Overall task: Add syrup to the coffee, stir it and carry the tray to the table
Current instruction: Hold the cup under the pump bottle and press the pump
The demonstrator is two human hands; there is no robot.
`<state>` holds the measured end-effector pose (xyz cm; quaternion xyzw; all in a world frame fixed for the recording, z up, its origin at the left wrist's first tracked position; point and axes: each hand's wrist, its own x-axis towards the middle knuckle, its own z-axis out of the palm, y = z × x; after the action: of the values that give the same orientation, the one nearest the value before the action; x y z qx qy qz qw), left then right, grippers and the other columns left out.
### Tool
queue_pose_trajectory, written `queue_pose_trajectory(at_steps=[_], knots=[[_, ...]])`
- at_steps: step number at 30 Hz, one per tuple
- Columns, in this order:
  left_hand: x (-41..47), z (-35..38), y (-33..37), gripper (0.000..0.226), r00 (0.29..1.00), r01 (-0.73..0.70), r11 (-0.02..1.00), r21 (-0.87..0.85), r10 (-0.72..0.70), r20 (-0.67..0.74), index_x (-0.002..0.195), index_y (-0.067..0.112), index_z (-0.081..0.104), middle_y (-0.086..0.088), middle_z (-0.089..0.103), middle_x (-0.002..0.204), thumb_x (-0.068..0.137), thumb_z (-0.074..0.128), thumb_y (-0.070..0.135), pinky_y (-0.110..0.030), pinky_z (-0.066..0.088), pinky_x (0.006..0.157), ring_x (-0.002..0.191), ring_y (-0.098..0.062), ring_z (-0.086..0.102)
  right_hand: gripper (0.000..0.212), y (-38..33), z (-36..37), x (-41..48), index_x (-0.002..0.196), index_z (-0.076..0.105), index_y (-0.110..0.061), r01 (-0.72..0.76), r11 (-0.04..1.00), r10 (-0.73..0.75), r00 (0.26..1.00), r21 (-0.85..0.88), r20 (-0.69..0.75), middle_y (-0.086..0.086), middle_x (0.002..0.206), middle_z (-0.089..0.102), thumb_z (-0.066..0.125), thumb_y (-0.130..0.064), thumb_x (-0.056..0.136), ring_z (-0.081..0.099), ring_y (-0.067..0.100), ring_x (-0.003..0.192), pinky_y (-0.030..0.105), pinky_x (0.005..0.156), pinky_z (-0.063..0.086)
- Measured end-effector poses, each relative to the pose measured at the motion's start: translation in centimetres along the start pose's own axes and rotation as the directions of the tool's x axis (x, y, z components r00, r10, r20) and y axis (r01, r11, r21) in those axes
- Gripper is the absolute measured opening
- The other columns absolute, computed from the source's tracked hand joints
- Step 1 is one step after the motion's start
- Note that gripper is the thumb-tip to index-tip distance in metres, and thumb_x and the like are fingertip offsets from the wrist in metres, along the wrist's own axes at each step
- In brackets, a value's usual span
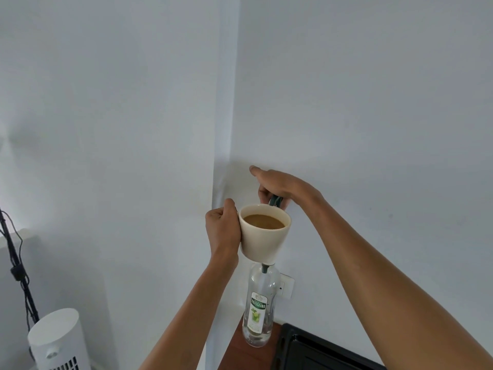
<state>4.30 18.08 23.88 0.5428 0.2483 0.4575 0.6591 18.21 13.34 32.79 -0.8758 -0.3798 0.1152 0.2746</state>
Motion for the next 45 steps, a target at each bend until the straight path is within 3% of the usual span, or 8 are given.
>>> queue_pose_trajectory(at_steps=[5,11,21,25,34,38,45], knots=[[0.2,0.4,0.2,0.042,1.0,0.004,1.0,-0.021,-0.004,0.004,0.052,0.022,0.021,0.004,0.018,0.051,0.085,0.046,0.017,-0.027,0.017,0.046,0.049,-0.015,0.017,0.081,0.1,0.2,0.4,0.058,0.063,-0.013,-0.002,0.999,0.001,1.0,-0.036,-0.029,0.005,0.066,0.064,0.018,-0.067,0.098,0.062,0.026,0.063,0.034,0.067,0.051],[0.3,0.2,0.4,0.043,1.0,-0.002,0.999,-0.033,0.003,0.016,0.051,0.022,0.021,0.005,0.018,0.049,0.085,0.046,0.018,-0.026,0.018,0.043,0.048,-0.014,0.017,0.078,0.1,0.4,0.5,0.06,0.06,-0.013,0.002,0.999,-0.005,0.998,-0.049,-0.056,0.005,0.067,0.062,0.018,-0.065,0.1,0.059,0.024,0.061,0.034,0.065,0.049],[0.4,-0.1,0.6,0.043,1.0,0.003,0.999,-0.037,-0.003,0.006,0.051,0.021,0.021,0.004,0.018,0.048,0.086,0.046,0.016,-0.025,0.018,0.041,0.047,-0.014,0.017,0.085,-0.1,0.9,0.2,0.037,0.036,-0.02,0.014,0.998,-0.017,0.998,-0.059,-0.06,-0.006,0.036,0.039,0.005,-0.067,0.1,0.042,0.014,0.031,0.031,0.059,0.048],[0.5,-0.2,0.5,0.046,1.0,0.002,1.0,-0.019,-0.002,0.009,0.047,0.022,0.021,0.006,0.019,0.046,0.086,0.046,0.017,-0.024,0.019,0.041,0.046,-0.014,0.018,0.095,-0.1,0.8,0.1,0.028,0.037,-0.019,0.008,0.997,-0.011,0.999,-0.078,-0.037,-0.007,0.033,0.041,0.001,-0.078,0.092,0.047,0.018,0.041,0.033,0.061,0.049],[0.6,-0.4,-0.1,0.045,1.0,0.022,1.0,-0.02,-0.022,0.012,0.048,0.02,0.023,0.006,0.021,0.044,0.087,0.046,0.015,-0.021,0.021,0.038,0.042,-0.011,0.02,0.098,-1.0,0.1,-0.3,0.039,0.045,-0.014,-0.026,0.999,0.027,1.0,-0.027,0.016,0.006,0.05,0.058,-0.006,-0.081,0.089,0.064,0.026,0.051,0.035,0.073,0.057],[0.6,-0.5,0.0,0.043,1.0,0.024,0.999,-0.023,-0.023,0.006,0.05,0.02,0.023,0.005,0.02,0.047,0.086,0.046,0.015,-0.023,0.02,0.04,0.044,-0.012,0.019,0.101,-1.3,0.1,-0.6,0.038,0.05,-0.014,-0.026,0.998,0.027,1.0,-0.057,0.016,0.005,0.047,0.058,-0.005,-0.081,0.09,0.061,0.022,0.049,0.04,0.081,0.058],[0.8,-0.7,0.1,0.039,1.0,0.026,1.0,-0.017,-0.026,-0.002,0.054,0.019,0.025,0.0,0.021,0.051,0.087,0.046,0.017,-0.026,0.02,0.043,0.048,-0.015,0.021,0.104,-1.3,0.0,-0.7,0.044,0.059,-0.012,-0.042,0.997,0.044,0.998,-0.063,0.037,0.006,0.052,0.061,-0.001,-0.084,0.088,0.064,0.025,0.055,0.035,0.071,0.056]])
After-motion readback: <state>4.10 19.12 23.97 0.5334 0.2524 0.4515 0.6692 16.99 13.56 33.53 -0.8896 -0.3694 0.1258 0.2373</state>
